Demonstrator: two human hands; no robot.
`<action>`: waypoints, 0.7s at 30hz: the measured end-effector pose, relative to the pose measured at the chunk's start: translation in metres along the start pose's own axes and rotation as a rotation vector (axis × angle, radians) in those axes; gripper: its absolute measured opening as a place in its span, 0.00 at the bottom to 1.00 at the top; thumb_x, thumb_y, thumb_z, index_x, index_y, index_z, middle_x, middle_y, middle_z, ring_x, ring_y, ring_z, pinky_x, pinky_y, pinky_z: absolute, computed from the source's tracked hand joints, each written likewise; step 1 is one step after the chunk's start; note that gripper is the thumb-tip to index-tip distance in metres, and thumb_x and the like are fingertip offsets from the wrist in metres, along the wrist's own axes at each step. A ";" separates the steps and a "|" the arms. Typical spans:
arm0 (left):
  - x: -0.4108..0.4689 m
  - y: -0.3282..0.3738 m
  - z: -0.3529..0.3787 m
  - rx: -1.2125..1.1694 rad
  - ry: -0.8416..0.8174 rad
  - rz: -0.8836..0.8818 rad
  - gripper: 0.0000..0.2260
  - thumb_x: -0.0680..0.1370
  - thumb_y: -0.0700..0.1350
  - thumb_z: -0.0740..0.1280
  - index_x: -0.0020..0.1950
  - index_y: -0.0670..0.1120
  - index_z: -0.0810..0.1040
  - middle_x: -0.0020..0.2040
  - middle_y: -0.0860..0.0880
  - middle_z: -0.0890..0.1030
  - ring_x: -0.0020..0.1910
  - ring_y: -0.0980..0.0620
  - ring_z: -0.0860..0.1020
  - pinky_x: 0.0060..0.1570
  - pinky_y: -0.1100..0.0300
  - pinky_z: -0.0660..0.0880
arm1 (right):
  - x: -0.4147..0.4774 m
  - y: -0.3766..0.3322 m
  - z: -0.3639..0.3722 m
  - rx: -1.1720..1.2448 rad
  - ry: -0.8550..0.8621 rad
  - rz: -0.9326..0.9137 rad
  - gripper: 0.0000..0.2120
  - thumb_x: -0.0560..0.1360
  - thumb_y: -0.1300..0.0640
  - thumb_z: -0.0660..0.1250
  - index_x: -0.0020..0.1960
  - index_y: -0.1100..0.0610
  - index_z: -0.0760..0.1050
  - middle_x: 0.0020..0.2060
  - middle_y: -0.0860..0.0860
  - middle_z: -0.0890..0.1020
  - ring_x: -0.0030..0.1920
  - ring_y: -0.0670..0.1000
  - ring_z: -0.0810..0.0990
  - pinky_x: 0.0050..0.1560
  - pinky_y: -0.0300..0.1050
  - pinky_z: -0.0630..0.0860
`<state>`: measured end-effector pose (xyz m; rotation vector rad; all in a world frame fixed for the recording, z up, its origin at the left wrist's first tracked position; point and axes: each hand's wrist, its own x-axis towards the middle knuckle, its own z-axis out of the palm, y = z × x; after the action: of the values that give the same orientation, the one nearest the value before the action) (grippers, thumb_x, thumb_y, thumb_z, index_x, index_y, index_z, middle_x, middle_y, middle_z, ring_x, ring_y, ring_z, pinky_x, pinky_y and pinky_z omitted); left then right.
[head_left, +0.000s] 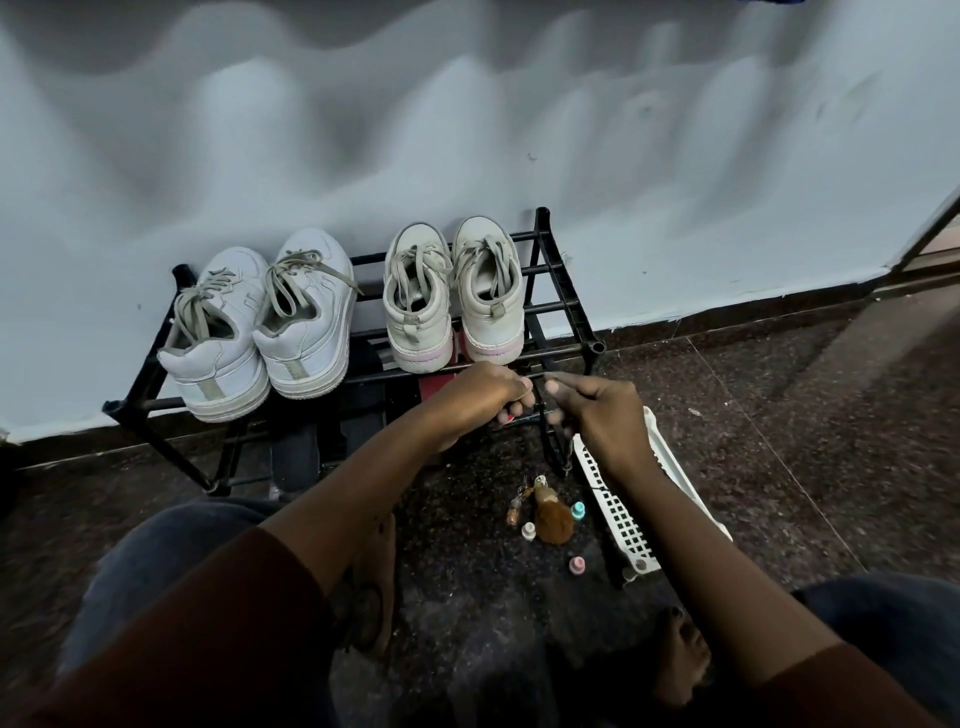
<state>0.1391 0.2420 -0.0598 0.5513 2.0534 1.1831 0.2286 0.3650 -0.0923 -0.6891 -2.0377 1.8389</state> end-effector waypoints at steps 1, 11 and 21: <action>0.000 0.000 0.002 -0.005 -0.016 0.001 0.13 0.81 0.44 0.59 0.39 0.45 0.77 0.32 0.51 0.74 0.29 0.57 0.69 0.35 0.65 0.67 | -0.001 -0.003 0.003 0.022 -0.040 0.005 0.07 0.74 0.62 0.67 0.51 0.59 0.81 0.28 0.54 0.80 0.24 0.45 0.73 0.25 0.36 0.70; -0.003 0.002 0.000 -0.023 -0.018 -0.007 0.13 0.82 0.44 0.58 0.40 0.44 0.76 0.34 0.50 0.74 0.30 0.57 0.70 0.33 0.69 0.68 | 0.005 0.018 -0.005 -0.380 -0.021 -0.019 0.06 0.73 0.62 0.69 0.48 0.62 0.82 0.30 0.53 0.81 0.26 0.39 0.73 0.29 0.29 0.67; -0.001 0.009 -0.004 -0.095 0.021 -0.021 0.13 0.81 0.43 0.58 0.40 0.43 0.76 0.33 0.49 0.74 0.29 0.56 0.70 0.33 0.65 0.67 | 0.004 0.043 -0.018 -0.688 0.054 0.025 0.15 0.74 0.61 0.67 0.30 0.51 0.76 0.32 0.54 0.80 0.37 0.54 0.80 0.36 0.37 0.70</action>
<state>0.1374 0.2439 -0.0500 0.4724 2.0040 1.2716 0.2412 0.3844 -0.1326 -0.9127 -2.6350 1.0792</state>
